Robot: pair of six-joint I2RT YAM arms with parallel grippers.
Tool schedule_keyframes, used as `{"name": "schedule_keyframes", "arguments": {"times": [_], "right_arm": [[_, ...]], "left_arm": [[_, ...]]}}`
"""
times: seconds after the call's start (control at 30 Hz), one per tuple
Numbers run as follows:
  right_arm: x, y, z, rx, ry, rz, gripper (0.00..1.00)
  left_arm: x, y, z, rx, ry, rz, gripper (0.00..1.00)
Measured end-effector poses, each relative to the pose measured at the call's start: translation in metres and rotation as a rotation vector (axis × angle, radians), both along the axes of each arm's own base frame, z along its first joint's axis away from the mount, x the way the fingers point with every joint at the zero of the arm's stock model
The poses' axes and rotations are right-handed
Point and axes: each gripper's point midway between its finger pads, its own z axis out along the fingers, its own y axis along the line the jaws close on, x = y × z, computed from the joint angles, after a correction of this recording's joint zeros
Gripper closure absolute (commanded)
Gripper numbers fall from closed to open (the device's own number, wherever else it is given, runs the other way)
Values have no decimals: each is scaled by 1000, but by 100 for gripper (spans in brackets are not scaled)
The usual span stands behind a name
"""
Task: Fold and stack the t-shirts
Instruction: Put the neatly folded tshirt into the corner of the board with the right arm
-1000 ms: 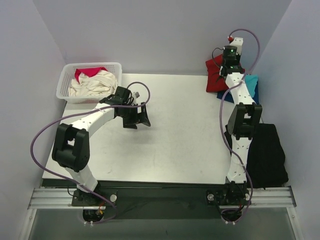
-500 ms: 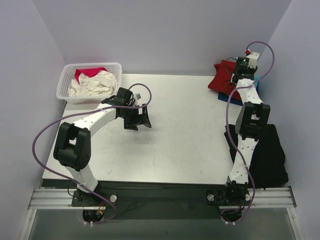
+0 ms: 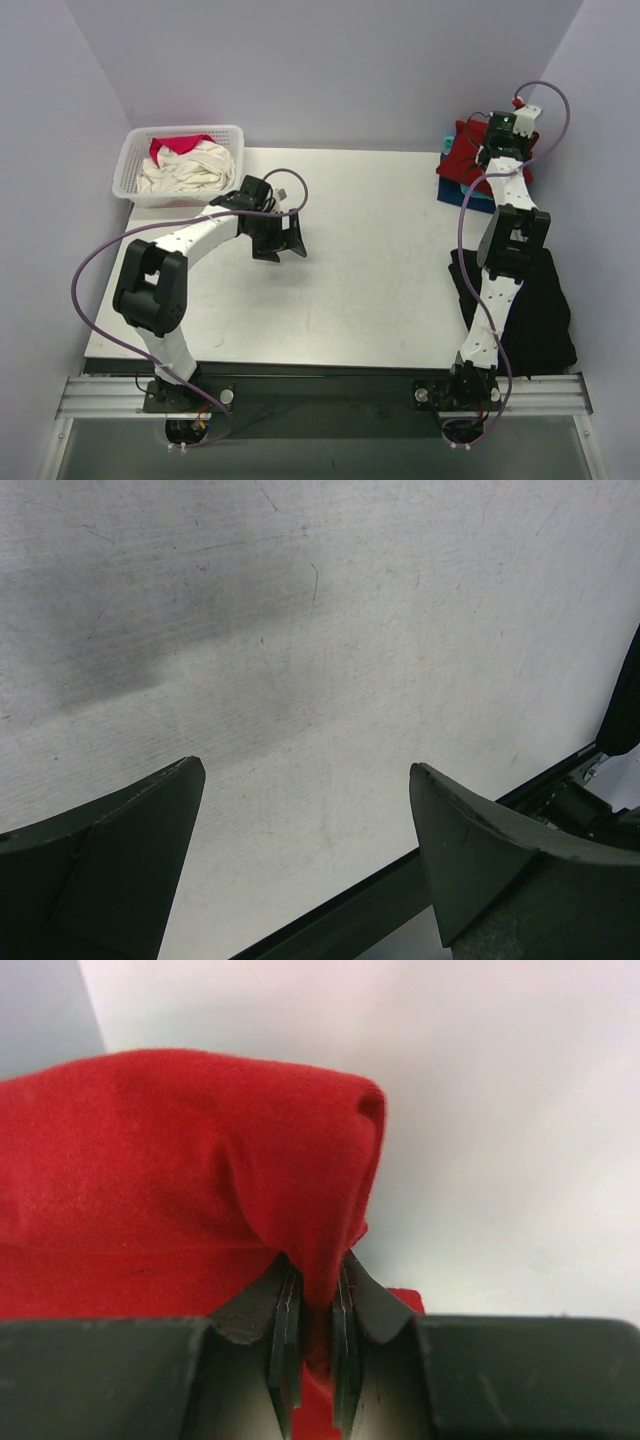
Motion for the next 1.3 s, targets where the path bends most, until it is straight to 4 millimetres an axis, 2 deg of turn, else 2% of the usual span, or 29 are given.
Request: {"name": "schedule_keyframes", "arguments": {"times": [0.17,0.23,0.27,0.3,0.37,0.5,0.63,0.77,0.87,1.0,1.17,1.23,1.3], "right_arm": [[3,-9,25,-24,-51,-23,100],[5,-13,34,-32,-79,-31,93],[6,-14,37,-34,-89,-34,87],[6,-15,38,-35,-94,-35,72],[7,-16,36,-33,-98,-39,53],[9,-15,31,-25,-98,-31,31],[12,-12,27,-8,-91,-11,30],[18,-1,22,17,-84,34,31],[24,17,12,59,-52,103,32],[34,67,-2,137,-16,228,33],[43,131,-10,259,-20,339,35],[42,146,-14,313,-14,364,36],[41,152,-15,354,-13,370,36]], "left_arm": [[1,-1,2,1,-6,1,5],[2,-1,2,3,-8,2,5],[2,-1,2,5,-9,3,5],[2,-2,2,5,-10,3,5],[2,-2,2,6,-10,3,5],[3,-4,3,6,-12,-1,5],[5,-6,1,7,-12,-5,5],[5,-7,1,7,-10,-7,5],[5,-7,1,8,-10,-8,5],[5,-7,1,7,-13,-7,4],[7,-8,0,3,-23,-7,5],[7,-8,-2,3,-24,-7,5],[5,-7,-4,6,-19,-7,4]]}}
